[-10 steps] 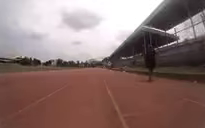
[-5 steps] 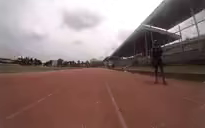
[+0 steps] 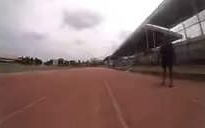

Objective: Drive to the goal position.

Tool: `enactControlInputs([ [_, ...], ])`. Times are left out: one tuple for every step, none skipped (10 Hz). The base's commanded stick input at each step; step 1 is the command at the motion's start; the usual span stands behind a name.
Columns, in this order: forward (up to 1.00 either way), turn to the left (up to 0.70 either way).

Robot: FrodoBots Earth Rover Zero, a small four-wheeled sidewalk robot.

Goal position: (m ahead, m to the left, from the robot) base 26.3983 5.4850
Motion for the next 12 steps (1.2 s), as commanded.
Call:
enactControlInputs([
  [0.7,0.0],
  [0.7,0.0],
  [0.7,0.0],
  [0.7,0.0],
  [0.7,0.0],
  [0.7,0.0],
  [0.7,0.0],
  [0.7,0.0],
  [0.7,0.0],
  [0.7,0.0],
  [0.7,0.0],
  [0.7,0.0],
])
